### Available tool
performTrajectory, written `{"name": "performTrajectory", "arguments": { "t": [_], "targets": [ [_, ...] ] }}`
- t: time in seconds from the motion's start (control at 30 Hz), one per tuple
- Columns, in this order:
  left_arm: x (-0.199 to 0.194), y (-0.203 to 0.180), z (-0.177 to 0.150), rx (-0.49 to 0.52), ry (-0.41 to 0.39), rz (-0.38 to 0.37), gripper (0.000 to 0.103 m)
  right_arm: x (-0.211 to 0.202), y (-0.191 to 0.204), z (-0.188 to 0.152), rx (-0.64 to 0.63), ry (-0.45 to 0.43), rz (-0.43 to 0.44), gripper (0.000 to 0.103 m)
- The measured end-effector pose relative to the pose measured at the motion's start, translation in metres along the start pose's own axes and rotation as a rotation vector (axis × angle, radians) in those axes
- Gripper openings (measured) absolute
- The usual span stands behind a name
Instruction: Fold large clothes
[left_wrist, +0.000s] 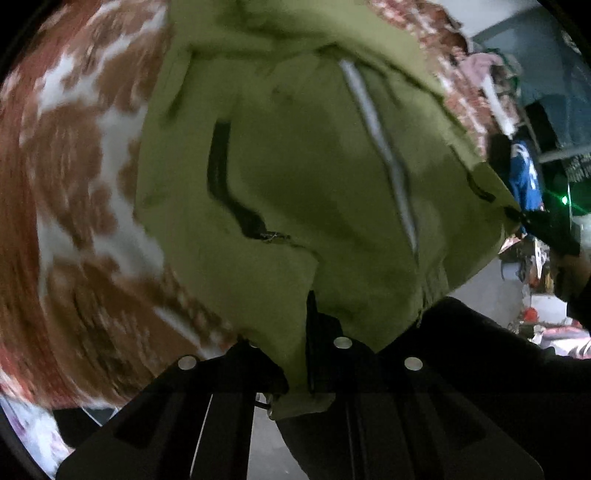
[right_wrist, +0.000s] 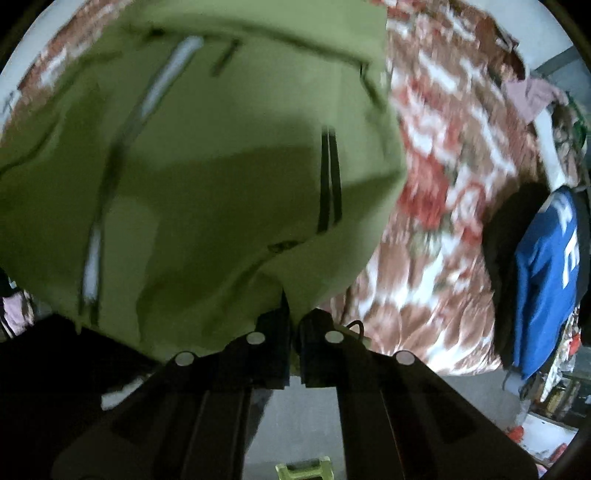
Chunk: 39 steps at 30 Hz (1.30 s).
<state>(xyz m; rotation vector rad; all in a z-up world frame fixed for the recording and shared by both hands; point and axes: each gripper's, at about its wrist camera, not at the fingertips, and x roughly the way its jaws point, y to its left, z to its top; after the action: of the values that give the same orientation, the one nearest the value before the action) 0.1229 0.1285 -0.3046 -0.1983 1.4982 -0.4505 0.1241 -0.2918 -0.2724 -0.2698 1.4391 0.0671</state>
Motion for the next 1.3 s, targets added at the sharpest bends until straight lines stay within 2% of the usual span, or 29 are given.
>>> {"name": "performTrajectory", "arguments": {
  "t": [0.13, 0.3, 0.43, 0.53, 0.7, 0.8, 0.9, 1.1, 1.3],
  "targets": [
    [-0.023, -0.019, 0.027, 0.038, -0.07, 0.023, 0.004, -0.024, -0.005, 0.032, -0.002, -0.069, 0.012, 0.004],
    [-0.053, -0.03, 0.07, 0.017, -0.127, 0.06, 0.004, -0.037, -0.025, 0.081, -0.027, -0.111, 0.052, 0.003],
    [-0.077, -0.033, 0.095, -0.038, -0.166, 0.103, 0.004, -0.042, -0.046, 0.121, -0.047, -0.125, 0.091, 0.003],
    [-0.089, -0.037, 0.12, -0.054, -0.2, 0.137, 0.004, -0.045, -0.066, 0.155, -0.077, -0.155, 0.091, 0.003],
    [-0.111, -0.031, 0.167, -0.071, -0.264, 0.167, 0.004, -0.049, -0.092, 0.205, -0.08, -0.182, 0.092, 0.003],
    [-0.124, -0.018, 0.204, -0.115, -0.297, 0.15, 0.004, -0.051, -0.103, 0.242, -0.071, -0.185, 0.072, 0.003],
    [-0.124, -0.007, 0.241, -0.095, -0.287, 0.152, 0.004, -0.045, -0.108, 0.273, -0.065, -0.18, 0.059, 0.003],
    [-0.108, 0.013, 0.322, -0.043, -0.244, 0.137, 0.004, -0.017, -0.12, 0.335, -0.036, -0.112, 0.001, 0.003],
    [-0.081, 0.047, 0.399, -0.02, -0.193, 0.124, 0.004, 0.037, -0.133, 0.395, -0.046, -0.009, -0.029, 0.003]
  ]
}}
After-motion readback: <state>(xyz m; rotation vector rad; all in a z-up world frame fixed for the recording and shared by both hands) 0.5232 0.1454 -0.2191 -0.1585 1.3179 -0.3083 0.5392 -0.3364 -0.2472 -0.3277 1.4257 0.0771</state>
